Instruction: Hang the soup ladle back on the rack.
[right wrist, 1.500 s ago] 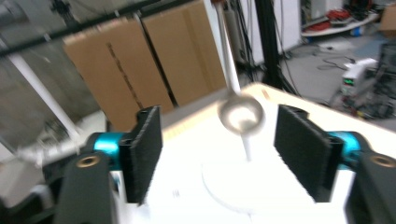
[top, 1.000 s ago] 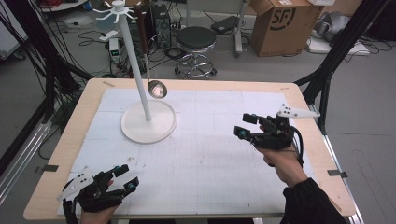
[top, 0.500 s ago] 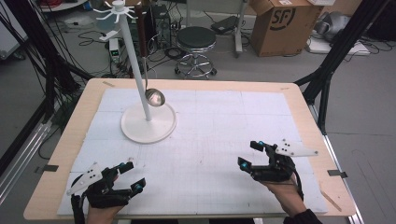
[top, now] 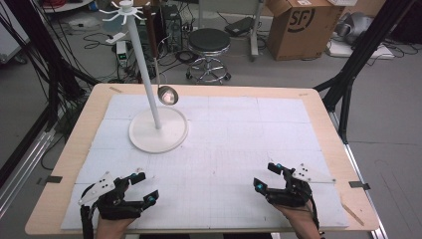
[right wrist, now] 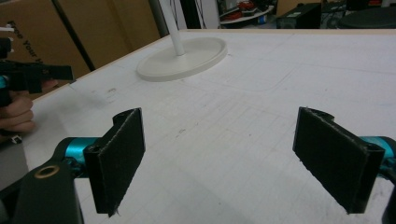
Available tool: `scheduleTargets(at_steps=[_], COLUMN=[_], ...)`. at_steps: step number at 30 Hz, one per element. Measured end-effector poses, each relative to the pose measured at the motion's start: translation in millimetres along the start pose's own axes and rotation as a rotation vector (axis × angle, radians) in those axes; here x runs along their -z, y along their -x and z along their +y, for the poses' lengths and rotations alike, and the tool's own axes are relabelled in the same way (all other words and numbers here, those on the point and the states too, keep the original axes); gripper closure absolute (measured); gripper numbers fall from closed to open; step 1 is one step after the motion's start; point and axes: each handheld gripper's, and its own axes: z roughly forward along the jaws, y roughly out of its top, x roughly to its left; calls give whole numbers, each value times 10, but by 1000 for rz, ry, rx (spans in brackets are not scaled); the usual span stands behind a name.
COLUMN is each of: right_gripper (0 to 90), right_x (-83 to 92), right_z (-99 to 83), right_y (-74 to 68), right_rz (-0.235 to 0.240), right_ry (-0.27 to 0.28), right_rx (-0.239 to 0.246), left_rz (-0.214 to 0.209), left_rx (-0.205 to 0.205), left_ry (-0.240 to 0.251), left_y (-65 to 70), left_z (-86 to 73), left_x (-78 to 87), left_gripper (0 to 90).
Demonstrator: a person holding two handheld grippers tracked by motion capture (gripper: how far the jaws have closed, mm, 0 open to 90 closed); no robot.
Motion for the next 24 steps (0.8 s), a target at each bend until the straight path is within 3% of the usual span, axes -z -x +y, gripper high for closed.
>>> scheduleTargets(at_steps=[6, 24], right_gripper=[162, 162], right_x=[8, -36], right_z=[-91, -91], right_y=[-38, -50], right_rz=[5, 13], right_ry=[-10, -12], right_rx=[-12, -15], left_rz=[-3, 11], left_rx=[-24, -29], left_ry=[2, 10], left_y=[28, 16], left_z=[-2, -10], left_x=[-11, 37], left_gripper=[140, 140])
